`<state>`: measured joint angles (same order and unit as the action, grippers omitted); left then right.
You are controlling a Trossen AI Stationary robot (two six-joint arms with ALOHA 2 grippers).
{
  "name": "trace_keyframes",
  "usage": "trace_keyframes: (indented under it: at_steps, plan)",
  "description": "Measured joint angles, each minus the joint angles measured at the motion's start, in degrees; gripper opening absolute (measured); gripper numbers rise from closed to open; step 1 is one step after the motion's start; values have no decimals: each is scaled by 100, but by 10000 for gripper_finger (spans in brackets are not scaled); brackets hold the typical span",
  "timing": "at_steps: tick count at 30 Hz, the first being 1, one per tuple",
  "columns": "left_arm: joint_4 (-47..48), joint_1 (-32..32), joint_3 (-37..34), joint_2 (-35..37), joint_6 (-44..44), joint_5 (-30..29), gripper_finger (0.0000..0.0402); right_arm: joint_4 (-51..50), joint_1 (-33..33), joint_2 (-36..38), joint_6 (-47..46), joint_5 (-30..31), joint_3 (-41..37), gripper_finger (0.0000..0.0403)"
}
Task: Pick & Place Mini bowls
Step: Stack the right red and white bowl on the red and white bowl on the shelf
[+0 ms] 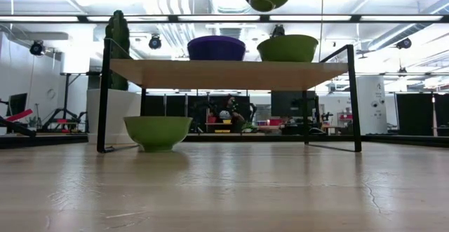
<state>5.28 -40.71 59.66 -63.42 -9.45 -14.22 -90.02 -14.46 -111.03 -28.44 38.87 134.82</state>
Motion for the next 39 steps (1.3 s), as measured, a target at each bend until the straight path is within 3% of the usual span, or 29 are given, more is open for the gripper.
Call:
trace_keyframes:
  at_steps: [14,27,39]
  plan:
    - [-22,0,0,0,-43,0,103,0,632,7,172,-310,-232,11]
    - [4,0,-2,0,-76,0,103,1,553,121,-225,-505,-1414,11]
    - [-40,0,-66,0,-62,0,103,28,326,953,-987,-262,-2735,11]
